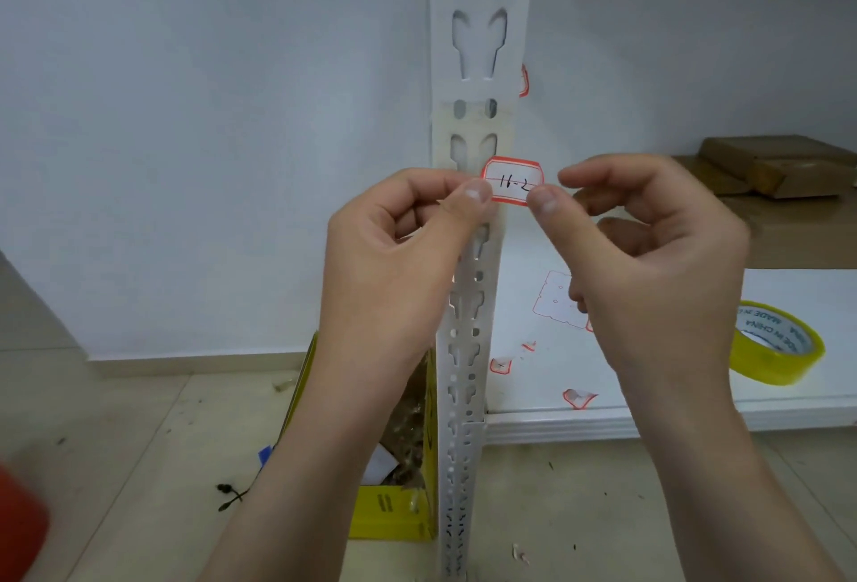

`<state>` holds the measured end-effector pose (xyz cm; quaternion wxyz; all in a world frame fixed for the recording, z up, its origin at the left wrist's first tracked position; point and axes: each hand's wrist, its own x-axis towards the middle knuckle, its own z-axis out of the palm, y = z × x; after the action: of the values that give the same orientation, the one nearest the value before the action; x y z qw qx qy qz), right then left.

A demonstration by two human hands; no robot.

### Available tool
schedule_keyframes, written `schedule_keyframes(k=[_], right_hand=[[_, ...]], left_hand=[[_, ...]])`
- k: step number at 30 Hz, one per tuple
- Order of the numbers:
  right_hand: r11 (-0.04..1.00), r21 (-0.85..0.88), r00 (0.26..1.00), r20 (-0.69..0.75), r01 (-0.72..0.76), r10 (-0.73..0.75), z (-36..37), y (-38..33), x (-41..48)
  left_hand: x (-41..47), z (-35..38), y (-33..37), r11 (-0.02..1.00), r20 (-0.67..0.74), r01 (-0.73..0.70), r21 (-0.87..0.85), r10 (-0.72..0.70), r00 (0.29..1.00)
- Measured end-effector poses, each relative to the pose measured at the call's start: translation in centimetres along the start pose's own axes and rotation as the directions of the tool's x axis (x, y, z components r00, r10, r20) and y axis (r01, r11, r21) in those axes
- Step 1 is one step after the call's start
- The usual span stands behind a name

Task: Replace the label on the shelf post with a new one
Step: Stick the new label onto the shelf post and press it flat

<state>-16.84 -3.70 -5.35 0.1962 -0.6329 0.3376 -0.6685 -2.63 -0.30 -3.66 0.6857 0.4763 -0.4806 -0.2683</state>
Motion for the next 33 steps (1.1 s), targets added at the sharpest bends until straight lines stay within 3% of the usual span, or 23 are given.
schedule_keyframes(k=[8, 15, 33], right_hand=[[0.993, 0.062, 0.994, 0.051, -0.103, 0.100, 0.9, -0.4, 0.7], [0.981, 0.155, 0.991, 0.082, -0.120, 0.108, 2.1, -1.1, 2.3], [1.000, -0.006, 0.998, 0.053, -0.019, 0.019, 2.8, -1.1, 3.4]], left_hand=[[0.4, 0.2, -0.3, 1.000, -0.040, -0.011, 0.002, 0.011, 0.999], [1.2, 0.8, -0.2, 0.991, -0.193, -0.132, 0.015, 0.132, 0.972], [1.9, 1.0, -0.7, 0.964, -0.275, -0.210, 0.163, 0.249, 0.929]])
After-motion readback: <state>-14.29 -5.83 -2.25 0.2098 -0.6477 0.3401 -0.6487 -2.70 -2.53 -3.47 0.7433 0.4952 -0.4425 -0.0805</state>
